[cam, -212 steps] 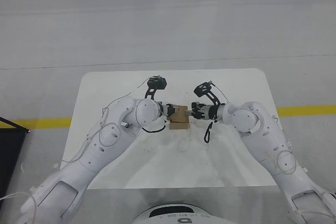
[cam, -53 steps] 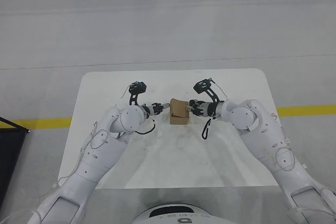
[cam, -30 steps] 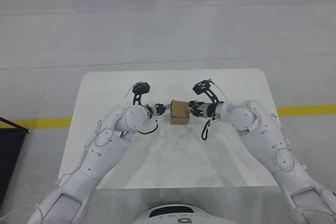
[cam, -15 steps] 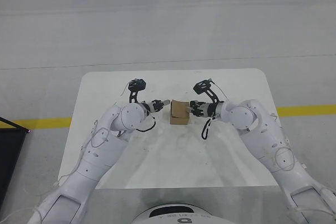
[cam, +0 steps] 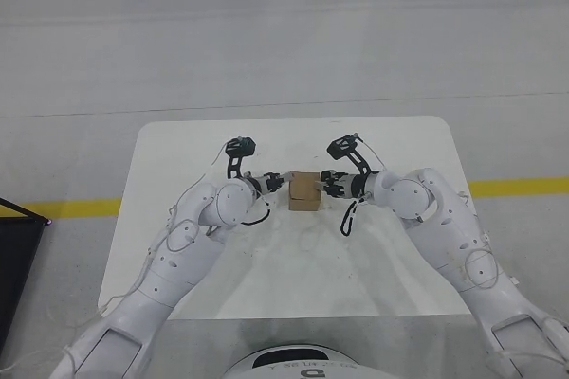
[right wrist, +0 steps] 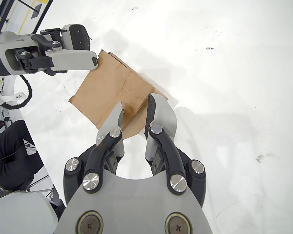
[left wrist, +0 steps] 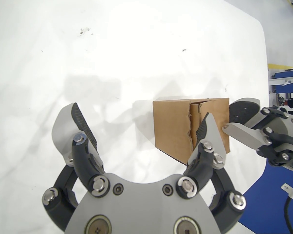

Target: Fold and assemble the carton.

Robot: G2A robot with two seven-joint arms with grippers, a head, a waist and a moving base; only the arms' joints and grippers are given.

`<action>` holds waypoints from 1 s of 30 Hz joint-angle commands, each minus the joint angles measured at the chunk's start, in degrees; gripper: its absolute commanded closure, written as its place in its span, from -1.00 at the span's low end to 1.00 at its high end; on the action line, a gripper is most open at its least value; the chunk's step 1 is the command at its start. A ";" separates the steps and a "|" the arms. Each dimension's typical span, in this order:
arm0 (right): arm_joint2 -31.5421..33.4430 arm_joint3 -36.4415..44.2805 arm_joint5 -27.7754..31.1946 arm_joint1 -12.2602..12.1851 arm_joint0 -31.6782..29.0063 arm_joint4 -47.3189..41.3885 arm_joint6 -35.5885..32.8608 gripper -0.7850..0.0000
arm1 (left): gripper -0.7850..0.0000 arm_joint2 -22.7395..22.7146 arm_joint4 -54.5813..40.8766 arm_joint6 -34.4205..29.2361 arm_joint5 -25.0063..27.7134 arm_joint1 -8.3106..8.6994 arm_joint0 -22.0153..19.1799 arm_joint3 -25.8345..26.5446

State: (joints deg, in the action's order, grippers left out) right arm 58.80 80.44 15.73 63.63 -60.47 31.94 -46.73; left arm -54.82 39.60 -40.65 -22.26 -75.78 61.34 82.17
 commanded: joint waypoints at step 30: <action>0.89 1.07 0.57 -0.19 -0.98 0.22 1.19 0.47 | -0.81 1.85 2.95 0.97 0.16 -1.51 -1.65 -2.22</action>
State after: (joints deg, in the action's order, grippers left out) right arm 59.59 81.42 16.21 63.46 -61.36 32.15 -45.74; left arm -52.75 42.79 -39.68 -22.34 -77.30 59.65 79.82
